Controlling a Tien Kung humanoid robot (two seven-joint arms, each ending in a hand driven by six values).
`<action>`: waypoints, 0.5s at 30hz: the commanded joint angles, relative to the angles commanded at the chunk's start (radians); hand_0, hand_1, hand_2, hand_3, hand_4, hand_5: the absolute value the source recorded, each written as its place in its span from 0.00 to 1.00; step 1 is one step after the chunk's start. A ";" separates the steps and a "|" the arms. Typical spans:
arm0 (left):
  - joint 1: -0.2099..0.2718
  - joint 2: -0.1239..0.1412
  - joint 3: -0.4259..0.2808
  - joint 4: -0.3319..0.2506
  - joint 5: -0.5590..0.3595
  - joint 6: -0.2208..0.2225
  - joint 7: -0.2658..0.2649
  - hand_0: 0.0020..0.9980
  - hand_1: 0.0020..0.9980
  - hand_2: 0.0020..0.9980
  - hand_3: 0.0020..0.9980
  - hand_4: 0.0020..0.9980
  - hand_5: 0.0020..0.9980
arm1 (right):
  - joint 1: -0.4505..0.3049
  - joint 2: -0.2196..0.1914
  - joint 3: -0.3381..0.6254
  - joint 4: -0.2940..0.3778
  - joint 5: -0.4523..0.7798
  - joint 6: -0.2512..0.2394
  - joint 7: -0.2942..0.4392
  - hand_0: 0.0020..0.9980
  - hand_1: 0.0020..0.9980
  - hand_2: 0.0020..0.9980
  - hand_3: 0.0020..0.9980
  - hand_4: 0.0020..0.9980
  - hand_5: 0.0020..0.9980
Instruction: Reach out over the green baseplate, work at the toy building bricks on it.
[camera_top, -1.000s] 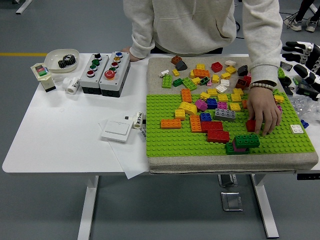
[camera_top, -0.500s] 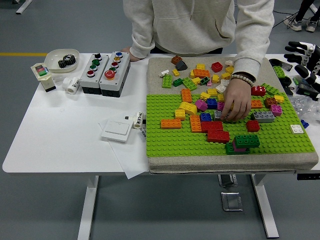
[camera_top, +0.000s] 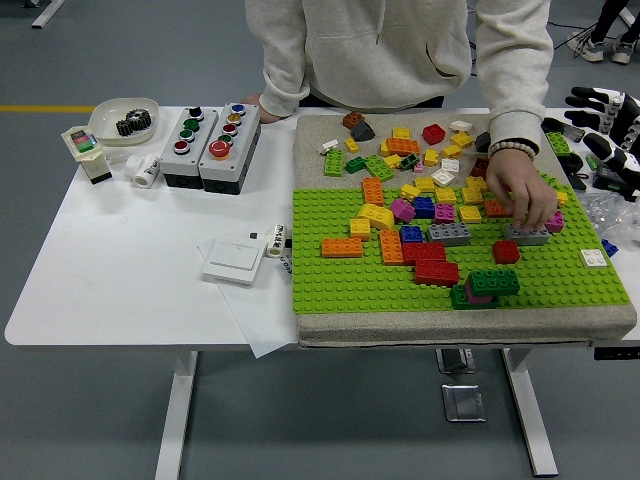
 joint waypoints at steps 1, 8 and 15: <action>0.001 -0.001 0.000 0.000 0.000 0.000 0.000 0.63 0.73 0.72 0.56 0.60 0.61 | 0.001 -0.001 -0.002 -0.002 -0.007 -0.006 -0.003 0.84 0.79 0.81 0.84 1.00 0.70; 0.004 0.000 0.001 0.001 -0.002 0.000 0.001 0.63 0.73 0.72 0.56 0.60 0.61 | -0.002 -0.001 -0.009 -0.007 -0.017 -0.021 -0.006 0.84 0.79 0.81 0.84 0.99 0.70; 0.007 0.001 0.000 0.001 -0.001 0.001 0.001 0.63 0.73 0.72 0.56 0.60 0.61 | -0.001 -0.002 -0.014 -0.009 -0.013 -0.030 -0.003 0.84 0.78 0.80 0.83 0.99 0.70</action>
